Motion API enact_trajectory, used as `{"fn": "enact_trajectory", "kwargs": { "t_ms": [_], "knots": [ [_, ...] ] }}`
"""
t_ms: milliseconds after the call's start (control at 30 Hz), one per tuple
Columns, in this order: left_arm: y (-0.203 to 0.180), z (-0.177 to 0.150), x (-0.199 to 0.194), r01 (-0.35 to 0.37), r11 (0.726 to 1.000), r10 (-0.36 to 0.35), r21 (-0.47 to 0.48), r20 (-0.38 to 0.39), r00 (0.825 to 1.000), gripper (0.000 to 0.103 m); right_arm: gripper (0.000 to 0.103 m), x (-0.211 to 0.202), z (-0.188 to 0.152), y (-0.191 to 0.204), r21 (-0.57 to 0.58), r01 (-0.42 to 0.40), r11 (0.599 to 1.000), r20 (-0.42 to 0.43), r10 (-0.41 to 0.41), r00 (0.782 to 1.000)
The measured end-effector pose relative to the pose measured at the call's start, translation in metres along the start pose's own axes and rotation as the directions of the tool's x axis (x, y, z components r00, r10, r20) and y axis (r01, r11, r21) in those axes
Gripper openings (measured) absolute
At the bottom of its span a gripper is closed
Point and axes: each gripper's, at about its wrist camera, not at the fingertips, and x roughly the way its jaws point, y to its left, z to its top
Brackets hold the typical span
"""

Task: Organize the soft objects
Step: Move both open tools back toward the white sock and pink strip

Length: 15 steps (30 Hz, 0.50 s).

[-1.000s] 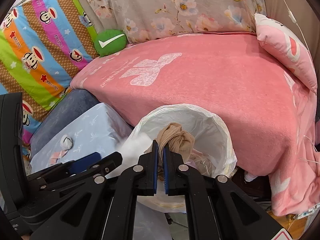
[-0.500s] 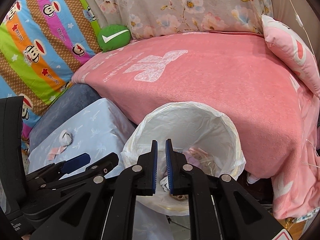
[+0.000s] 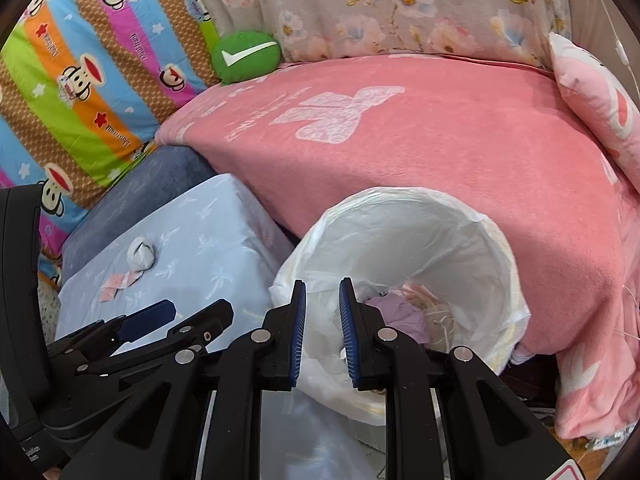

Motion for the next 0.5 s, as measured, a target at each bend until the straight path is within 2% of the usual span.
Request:
{"fn": "enact_trajectory", "kwargs": {
  "t_ms": [100, 167, 500],
  "knots": [
    [0.018, -0.002, 0.0, -0.017, 0.999, 0.017, -0.033, -0.002, 1.0, 0.06, 0.019, 0.007, -0.002, 0.018, -0.031, -0.016, 0.999, -0.014, 0.016, 1.0],
    [0.031, -0.003, 0.001, -0.032, 0.998, 0.031, -0.059, -0.007, 0.999, 0.067, 0.019, 0.012, -0.004, 0.031, -0.047, -0.028, 0.999, -0.024, 0.027, 0.999],
    [0.115, -0.011, 0.001, -0.102, 0.975, 0.1, -0.196, -0.023, 0.995, 0.067, 0.024, 0.045, -0.01, 0.103, -0.138, -0.084, 0.987, -0.086, 0.072, 0.994]
  ]
}}
